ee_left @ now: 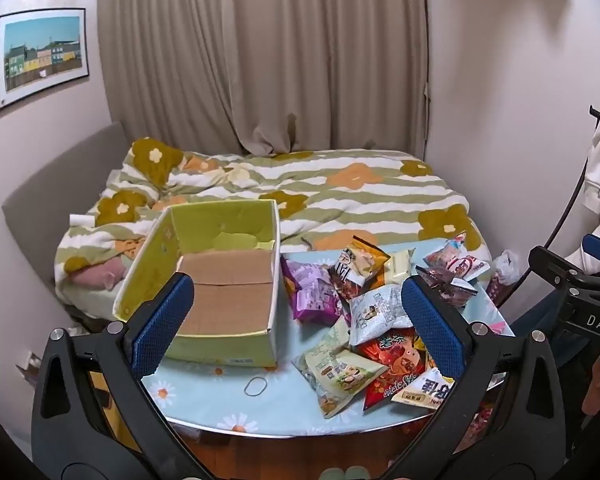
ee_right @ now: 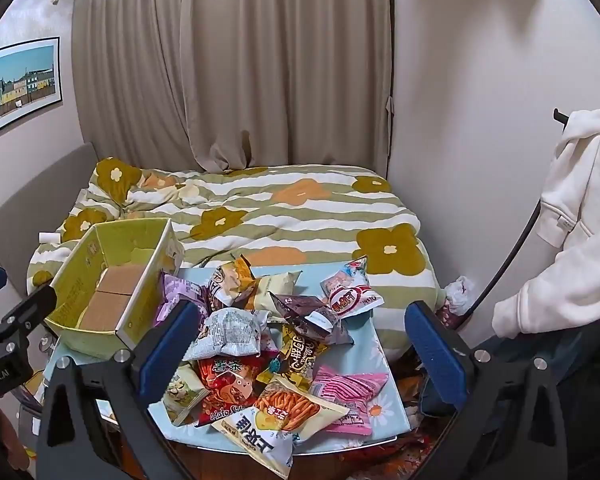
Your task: Organize snacks
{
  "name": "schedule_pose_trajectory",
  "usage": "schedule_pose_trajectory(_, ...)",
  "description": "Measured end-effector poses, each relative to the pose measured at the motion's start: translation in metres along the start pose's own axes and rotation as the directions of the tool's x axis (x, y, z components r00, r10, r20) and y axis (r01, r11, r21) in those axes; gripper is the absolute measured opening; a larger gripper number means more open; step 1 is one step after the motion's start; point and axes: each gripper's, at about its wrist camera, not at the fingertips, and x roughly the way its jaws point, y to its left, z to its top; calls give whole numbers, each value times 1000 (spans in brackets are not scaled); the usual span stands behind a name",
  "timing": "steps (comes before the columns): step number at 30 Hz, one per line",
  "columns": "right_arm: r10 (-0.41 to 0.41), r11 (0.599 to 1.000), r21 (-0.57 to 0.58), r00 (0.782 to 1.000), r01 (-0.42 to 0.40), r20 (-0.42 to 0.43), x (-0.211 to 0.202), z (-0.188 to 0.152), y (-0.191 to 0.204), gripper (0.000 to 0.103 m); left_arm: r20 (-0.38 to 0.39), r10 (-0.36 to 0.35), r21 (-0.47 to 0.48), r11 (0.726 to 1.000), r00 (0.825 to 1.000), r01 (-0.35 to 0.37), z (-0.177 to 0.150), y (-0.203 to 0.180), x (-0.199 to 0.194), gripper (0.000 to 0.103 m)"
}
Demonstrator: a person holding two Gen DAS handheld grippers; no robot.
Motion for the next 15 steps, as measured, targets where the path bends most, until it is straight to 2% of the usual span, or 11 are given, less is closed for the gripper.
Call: schedule_pose_trajectory(15, 6, 1000, -9, 1000, -6, 22, -2, 6, 0, 103, -1, 0, 3, 1000, 1000, 0, 0, -4, -1, 103)
